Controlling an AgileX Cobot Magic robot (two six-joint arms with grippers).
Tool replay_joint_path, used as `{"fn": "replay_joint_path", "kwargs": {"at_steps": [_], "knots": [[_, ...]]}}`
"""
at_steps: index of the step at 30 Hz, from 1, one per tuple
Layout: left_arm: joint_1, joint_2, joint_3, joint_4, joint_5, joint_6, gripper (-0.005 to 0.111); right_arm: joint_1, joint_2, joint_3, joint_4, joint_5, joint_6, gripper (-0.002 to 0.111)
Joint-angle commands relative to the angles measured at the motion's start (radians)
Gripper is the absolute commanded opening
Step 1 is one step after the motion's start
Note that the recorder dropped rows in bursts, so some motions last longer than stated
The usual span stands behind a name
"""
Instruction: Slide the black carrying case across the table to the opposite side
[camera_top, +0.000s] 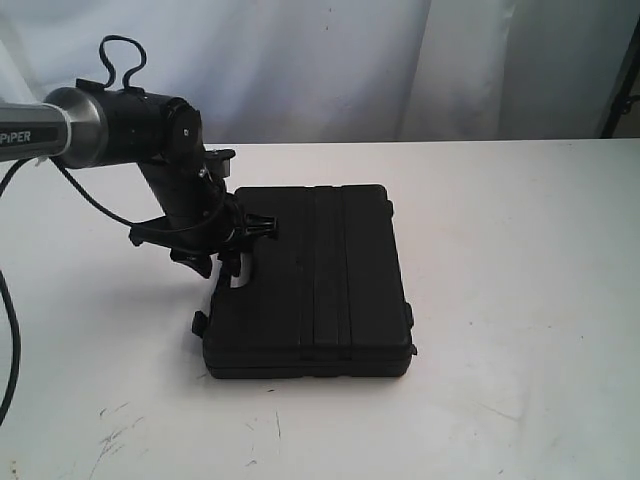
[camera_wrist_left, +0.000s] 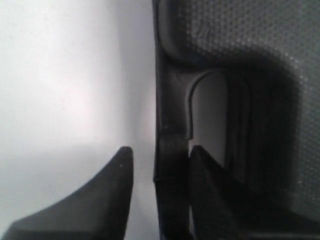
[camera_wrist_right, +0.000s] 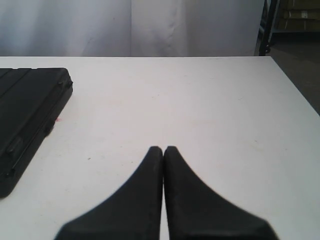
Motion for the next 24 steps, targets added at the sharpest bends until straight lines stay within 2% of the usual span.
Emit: {"fn": "replay_joint_path", "kwargs": {"at_steps": [1, 3, 11, 24], "knots": [[-0.005, -0.001, -0.006, -0.008, -0.002, -0.011, 0.009, -0.007, -0.005, 0.004, 0.002, 0.000, -0.009, 0.000], [-0.005, -0.001, -0.006, -0.004, -0.001, 0.001, 0.000, -0.007, -0.005, 0.004, 0.002, 0.000, -0.009, 0.000], [0.000, -0.001, -0.006, 0.077, 0.058, -0.015, 0.000, -0.007, -0.005, 0.004, 0.002, 0.000, -0.009, 0.000], [0.077, -0.001, -0.006, 0.154, 0.153, -0.011, 0.000, -0.007, -0.005, 0.004, 0.002, 0.000, -0.009, 0.000]]}}
